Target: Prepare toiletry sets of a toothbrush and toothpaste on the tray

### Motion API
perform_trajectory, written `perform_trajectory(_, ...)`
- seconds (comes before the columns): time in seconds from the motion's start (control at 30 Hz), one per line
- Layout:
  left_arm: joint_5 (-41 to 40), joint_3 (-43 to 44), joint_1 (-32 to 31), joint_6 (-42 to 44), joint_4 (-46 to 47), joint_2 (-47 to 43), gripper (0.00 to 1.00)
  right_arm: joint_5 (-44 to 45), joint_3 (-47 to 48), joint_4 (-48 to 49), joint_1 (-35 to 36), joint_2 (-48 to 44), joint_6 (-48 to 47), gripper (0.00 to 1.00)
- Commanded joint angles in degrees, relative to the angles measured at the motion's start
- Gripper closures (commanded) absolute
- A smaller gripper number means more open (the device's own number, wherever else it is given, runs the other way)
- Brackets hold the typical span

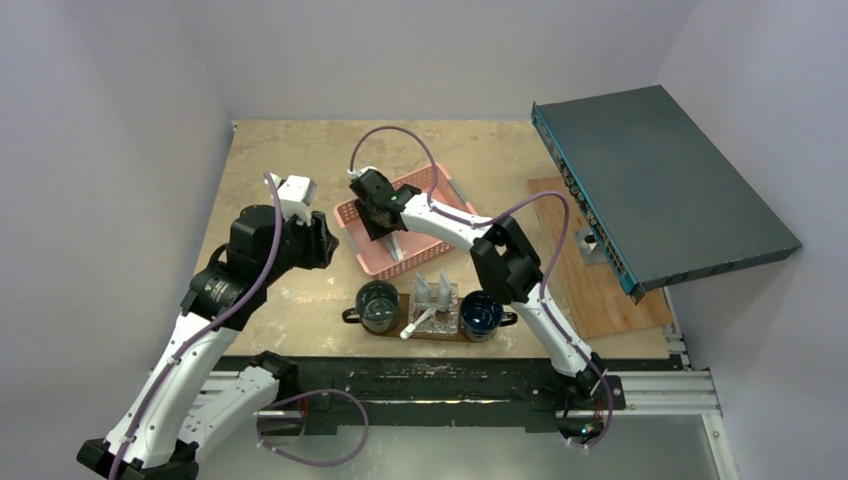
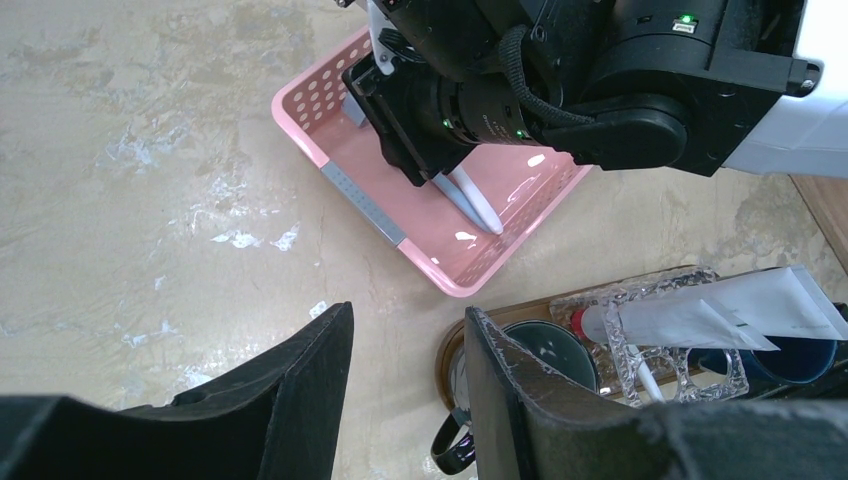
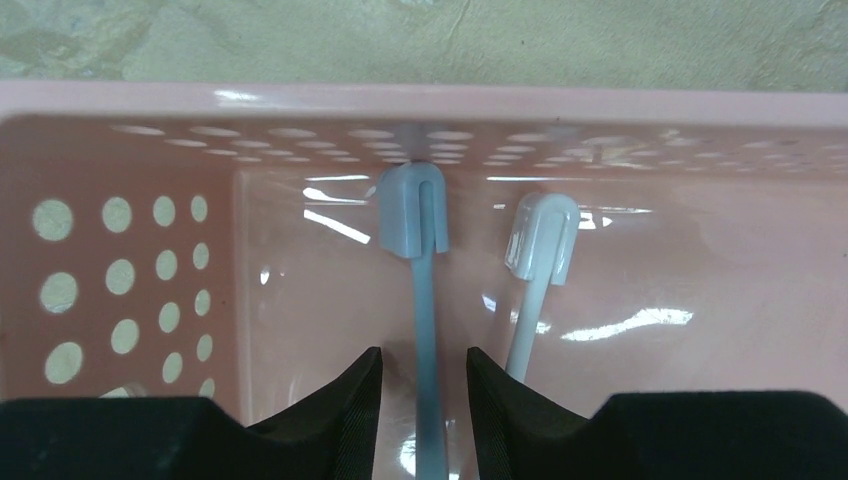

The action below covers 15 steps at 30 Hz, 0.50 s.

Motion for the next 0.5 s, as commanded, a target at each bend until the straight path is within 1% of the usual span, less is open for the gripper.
perform_trajectory(0.0,0.48,0.33,0.35,1.2,1.37,-0.11,0.56,-1.11,-1.42,0.83,-0.17,0.3,-0.85,0.62)
perform_trajectory(0.13,0.53,0.36,0.35,1.14,1.34,-0.11,0.56,-1.18,-2.66,0.78,-0.17,0.46,-0.85,0.65)
perform_trajectory(0.2,0.5,0.29,0.35,1.2,1.37,-0.19,0.56,-1.25,-3.13,0.95,-0.17,0.34,-0.78,0.68)
perform_trajectory(0.27,0.5,0.3,0.35,1.2,1.32,-0.19,0.56,-1.23,-3.64,1.13,-0.17,0.01,-0.74,0.76)
perform_trajectory(0.33,0.54,0.32,0.35,1.2,1.27,-0.19,0.56,-1.2,-4.1,1.42,-0.17,-0.54,-0.63,0.87)
perform_trajectory(0.4,0.51,0.29,0.35,1.2,1.28,-0.22,0.57,-1.08,-4.38,1.52,-0.17,-1.2,-0.58,1.0)
perform_trajectory(0.47,0.48,0.32,0.35,1.18,1.21,-0.28,0.57,-0.95,-4.72,1.75,-0.17,-2.05,-0.68,1.0)
